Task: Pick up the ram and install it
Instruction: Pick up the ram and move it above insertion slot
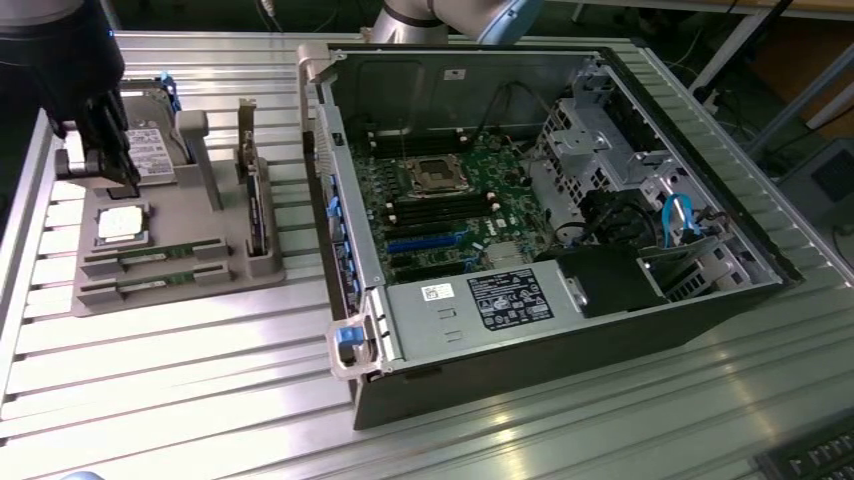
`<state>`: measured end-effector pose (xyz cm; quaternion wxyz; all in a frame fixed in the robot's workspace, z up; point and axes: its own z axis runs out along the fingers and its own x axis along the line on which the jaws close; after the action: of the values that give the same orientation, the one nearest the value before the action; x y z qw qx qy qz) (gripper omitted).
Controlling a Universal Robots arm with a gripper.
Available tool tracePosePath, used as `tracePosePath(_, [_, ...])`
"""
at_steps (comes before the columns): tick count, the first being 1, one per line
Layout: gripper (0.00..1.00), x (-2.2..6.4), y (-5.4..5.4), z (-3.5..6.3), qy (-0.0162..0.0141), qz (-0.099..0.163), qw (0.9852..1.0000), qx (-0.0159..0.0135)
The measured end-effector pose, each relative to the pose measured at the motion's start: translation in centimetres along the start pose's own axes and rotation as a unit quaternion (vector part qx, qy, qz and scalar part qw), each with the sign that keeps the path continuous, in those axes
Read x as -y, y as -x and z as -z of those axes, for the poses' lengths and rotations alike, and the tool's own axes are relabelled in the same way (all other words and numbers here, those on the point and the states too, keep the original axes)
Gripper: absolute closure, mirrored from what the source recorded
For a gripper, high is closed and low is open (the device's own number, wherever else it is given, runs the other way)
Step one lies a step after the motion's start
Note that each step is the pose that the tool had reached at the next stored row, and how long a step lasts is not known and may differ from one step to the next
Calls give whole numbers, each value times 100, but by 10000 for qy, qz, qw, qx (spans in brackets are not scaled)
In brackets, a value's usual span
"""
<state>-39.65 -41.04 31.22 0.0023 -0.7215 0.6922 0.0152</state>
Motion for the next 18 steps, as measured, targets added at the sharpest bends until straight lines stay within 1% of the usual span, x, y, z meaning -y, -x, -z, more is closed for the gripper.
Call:
tracePosePath(2, [76, -1, -23, -22, 0, 0, 10000, 0])
tracePosePath(11, [76, 0, -77, -184, 1, 0, 10000, 0])
tracePosePath(16, [76, 0, -85, -195, 5, 0, 10000, 0])
tracePosePath(18, [76, -2, -130, -224, 4, 0, 10000, 1])
